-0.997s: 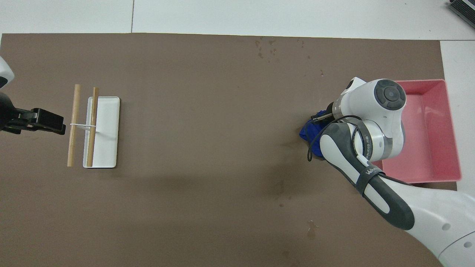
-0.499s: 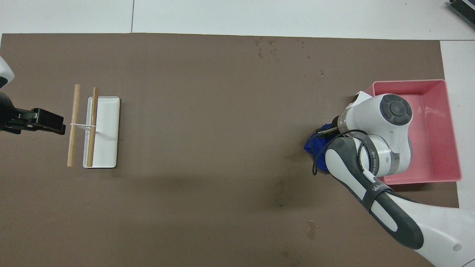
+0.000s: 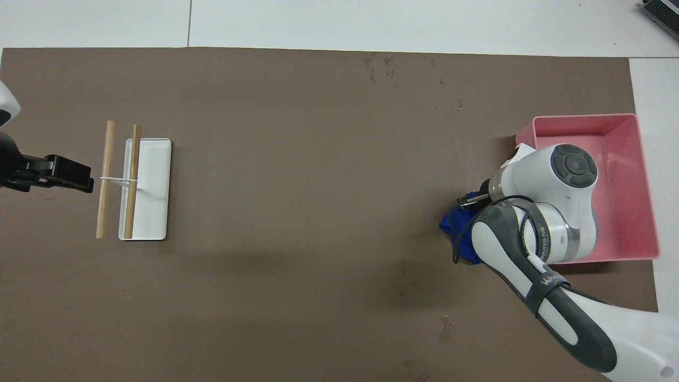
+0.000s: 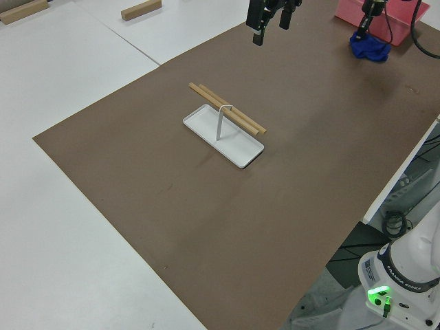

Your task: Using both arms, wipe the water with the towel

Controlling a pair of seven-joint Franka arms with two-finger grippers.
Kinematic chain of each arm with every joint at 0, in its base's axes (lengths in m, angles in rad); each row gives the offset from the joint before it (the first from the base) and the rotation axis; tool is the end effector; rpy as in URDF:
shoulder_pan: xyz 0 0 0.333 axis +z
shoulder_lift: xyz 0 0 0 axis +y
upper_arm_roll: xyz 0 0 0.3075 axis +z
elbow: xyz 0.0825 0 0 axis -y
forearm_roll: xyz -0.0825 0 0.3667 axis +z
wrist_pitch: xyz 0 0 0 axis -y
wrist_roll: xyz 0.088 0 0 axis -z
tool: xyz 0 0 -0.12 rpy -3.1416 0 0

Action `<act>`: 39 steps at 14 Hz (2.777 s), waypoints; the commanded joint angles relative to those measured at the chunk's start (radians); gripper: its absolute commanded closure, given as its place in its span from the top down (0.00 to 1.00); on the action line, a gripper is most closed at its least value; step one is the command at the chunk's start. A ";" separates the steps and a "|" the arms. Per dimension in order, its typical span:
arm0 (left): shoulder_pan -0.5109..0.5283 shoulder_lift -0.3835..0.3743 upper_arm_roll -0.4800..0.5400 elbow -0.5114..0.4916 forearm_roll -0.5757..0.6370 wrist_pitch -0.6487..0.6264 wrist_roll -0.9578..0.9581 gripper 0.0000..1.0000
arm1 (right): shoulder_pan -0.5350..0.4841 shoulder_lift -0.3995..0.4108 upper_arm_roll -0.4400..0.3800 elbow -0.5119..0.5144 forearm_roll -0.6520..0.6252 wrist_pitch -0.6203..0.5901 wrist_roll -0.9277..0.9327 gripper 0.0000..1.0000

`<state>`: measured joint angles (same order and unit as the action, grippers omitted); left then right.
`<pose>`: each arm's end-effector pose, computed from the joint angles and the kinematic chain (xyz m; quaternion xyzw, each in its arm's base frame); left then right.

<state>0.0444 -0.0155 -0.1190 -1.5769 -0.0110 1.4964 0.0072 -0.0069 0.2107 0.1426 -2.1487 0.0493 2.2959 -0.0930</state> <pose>0.5221 -0.0409 0.6022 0.9986 -0.0411 -0.0327 0.0035 0.5372 0.0745 0.2903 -0.9944 -0.0961 0.0316 0.0322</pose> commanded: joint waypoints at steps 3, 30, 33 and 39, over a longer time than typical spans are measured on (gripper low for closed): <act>0.006 -0.023 -0.005 -0.029 0.016 0.016 0.004 1.00 | -0.011 -0.016 0.008 0.140 0.023 -0.257 0.002 0.00; 0.006 -0.023 -0.005 -0.029 0.016 0.016 0.004 1.00 | -0.315 -0.260 -0.003 0.212 -0.183 -0.318 -0.557 0.00; 0.006 -0.023 -0.005 -0.029 0.016 0.016 0.004 1.00 | -0.318 -0.240 -0.003 0.165 -0.178 -0.260 -0.556 0.00; 0.006 -0.023 -0.005 -0.029 0.016 0.016 0.004 1.00 | -0.317 -0.238 -0.003 0.187 -0.177 -0.274 -0.554 1.00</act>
<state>0.0444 -0.0155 -0.1190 -1.5769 -0.0110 1.4964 0.0072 -0.3077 -0.0183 0.1254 -1.9655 -0.1140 2.0234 -0.6328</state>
